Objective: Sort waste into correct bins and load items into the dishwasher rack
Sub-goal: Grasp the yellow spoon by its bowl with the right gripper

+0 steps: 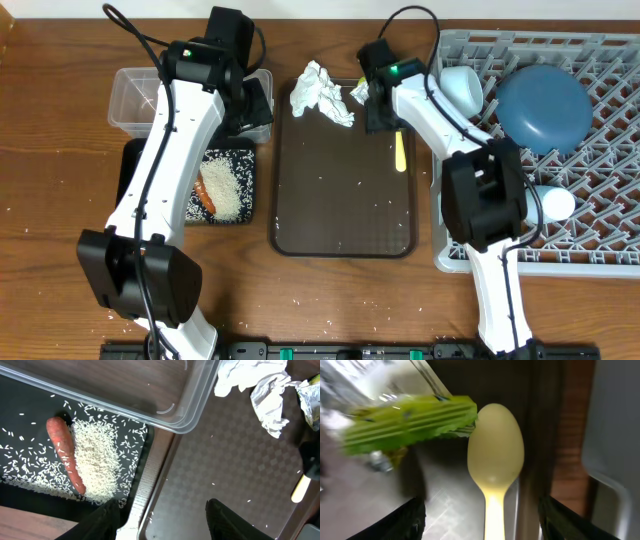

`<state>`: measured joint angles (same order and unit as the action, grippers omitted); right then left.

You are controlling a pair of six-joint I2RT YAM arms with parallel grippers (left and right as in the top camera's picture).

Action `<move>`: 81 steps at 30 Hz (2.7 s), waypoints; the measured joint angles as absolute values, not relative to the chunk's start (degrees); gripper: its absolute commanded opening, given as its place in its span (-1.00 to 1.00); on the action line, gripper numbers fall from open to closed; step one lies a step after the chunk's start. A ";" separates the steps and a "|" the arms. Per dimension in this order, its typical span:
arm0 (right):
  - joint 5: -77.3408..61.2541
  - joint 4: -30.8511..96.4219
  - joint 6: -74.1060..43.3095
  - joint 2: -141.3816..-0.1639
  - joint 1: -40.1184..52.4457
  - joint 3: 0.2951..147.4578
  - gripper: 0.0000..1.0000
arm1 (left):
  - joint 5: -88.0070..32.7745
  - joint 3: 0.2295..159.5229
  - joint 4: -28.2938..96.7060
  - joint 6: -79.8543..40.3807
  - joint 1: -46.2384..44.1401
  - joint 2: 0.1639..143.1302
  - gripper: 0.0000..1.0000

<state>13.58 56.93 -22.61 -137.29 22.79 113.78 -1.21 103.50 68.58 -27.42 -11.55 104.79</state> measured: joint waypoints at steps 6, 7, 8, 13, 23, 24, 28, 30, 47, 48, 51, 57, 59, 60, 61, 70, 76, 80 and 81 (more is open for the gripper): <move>13.76 55.86 -23.03 -137.75 22.81 113.84 0.17 | -1.21 103.50 68.58 -27.42 -11.55 104.79 0.18; 13.78 55.46 -23.18 -137.82 22.81 113.84 0.13 | -1.23 103.50 68.60 -27.42 -11.55 104.79 0.18; 13.76 55.16 -23.29 -137.86 22.81 113.84 0.08 | -1.23 103.50 68.62 -27.42 -11.55 104.79 0.18; 13.78 54.81 -23.49 -137.97 22.81 113.84 -0.09 | -1.23 103.50 68.84 -27.42 -11.55 104.79 0.18; 13.85 54.26 -23.55 -137.75 22.57 112.68 -0.03 | -1.21 103.50 69.21 -27.42 -11.55 104.79 0.18; 13.61 53.98 -23.55 -137.53 22.50 112.27 -0.08 | -1.21 103.50 69.21 -27.42 -11.55 104.79 0.18; 12.34 52.45 -23.57 -136.70 22.20 110.39 -0.51 | -1.21 103.50 69.21 -27.42 -11.55 104.79 0.18; 12.03 51.79 -23.75 -136.31 22.02 109.49 -0.69 | -1.23 103.50 69.23 -27.42 -11.55 104.79 0.18; 11.73 55.11 -22.09 -135.72 21.91 108.90 -0.93 | -1.21 103.50 69.43 -27.42 -11.55 104.79 0.18; 11.38 56.27 -21.82 -135.72 21.91 109.14 -0.93 | -1.23 103.50 69.43 -27.42 -11.55 104.79 0.18; 9.50 61.14 -20.45 -135.76 21.89 110.13 -0.92 | -1.23 103.50 69.45 -27.42 -11.55 104.79 0.18; 5.67 70.74 -17.47 -137.25 21.87 116.01 -0.92 | -1.23 103.50 69.43 -27.42 -11.55 104.79 0.18; 4.08 73.36 -16.40 -137.97 21.87 118.91 -0.91 | -1.21 103.50 69.45 -27.42 -11.55 104.79 0.18; 3.38 75.18 -15.84 -138.43 21.89 120.84 -0.89 | -1.23 103.50 69.45 -27.42 -11.55 104.79 0.18; 2.81 76.40 -15.46 -138.76 21.89 122.34 -0.88 | -1.23 103.50 69.45 -27.42 -11.55 104.79 0.18; -0.30 81.41 -11.79 -139.28 21.89 133.32 -0.53 | -1.21 103.50 69.45 -27.42 -11.55 104.79 0.18; -0.62 77.12 -10.11 -139.28 21.89 131.55 0.06 | -1.21 103.50 69.45 -27.42 -11.55 104.79 0.18; -0.62 70.98 -9.78 -139.31 21.89 125.91 0.09 | -1.21 103.50 69.58 -27.42 -11.55 104.79 0.18; -0.62 70.32 -9.78 -139.31 21.89 125.14 0.09 | -1.21 103.50 69.65 -27.42 -11.55 104.79 0.18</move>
